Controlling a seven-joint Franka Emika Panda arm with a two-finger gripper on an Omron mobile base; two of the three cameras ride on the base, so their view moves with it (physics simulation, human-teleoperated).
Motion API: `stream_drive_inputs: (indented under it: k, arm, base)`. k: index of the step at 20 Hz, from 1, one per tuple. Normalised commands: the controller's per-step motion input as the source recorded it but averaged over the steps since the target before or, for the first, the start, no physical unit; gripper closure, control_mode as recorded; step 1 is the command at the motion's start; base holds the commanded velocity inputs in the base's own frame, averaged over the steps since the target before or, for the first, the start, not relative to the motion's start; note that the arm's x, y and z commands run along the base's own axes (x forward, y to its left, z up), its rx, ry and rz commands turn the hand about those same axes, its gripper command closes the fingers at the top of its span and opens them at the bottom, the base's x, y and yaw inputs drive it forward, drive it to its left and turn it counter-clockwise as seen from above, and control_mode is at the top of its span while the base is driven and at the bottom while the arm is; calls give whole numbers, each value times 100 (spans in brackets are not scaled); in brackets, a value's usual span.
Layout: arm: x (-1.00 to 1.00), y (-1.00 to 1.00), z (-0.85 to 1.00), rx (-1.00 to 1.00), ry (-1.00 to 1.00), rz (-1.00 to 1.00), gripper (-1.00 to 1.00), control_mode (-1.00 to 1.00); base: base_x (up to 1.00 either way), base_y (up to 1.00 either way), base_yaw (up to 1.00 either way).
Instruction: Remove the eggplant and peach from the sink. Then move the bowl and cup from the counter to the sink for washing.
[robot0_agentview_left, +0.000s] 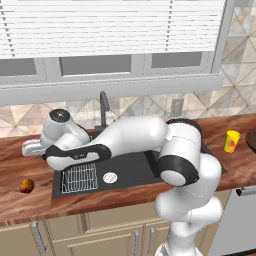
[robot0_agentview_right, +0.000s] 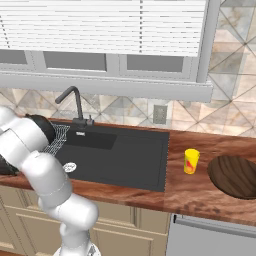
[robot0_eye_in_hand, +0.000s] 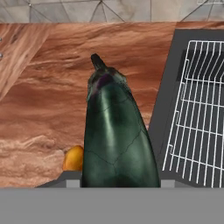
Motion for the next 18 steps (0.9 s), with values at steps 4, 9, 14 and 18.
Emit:
stream_drive_inputs:
  k: [4,9,14,18]
  arm:
    - [9,6,-8,0,7,0,100,-100]
    - [9,8,-8,0,7,0,100,-100]
    - [9,10,-8,0,4,0,100,-100]
    - [6,14,-4,0,0,0,100,-100]
  base:
    - [0,0,0]
    - [0,0,0]
    - [0,0,0]
    - [0,0,0]
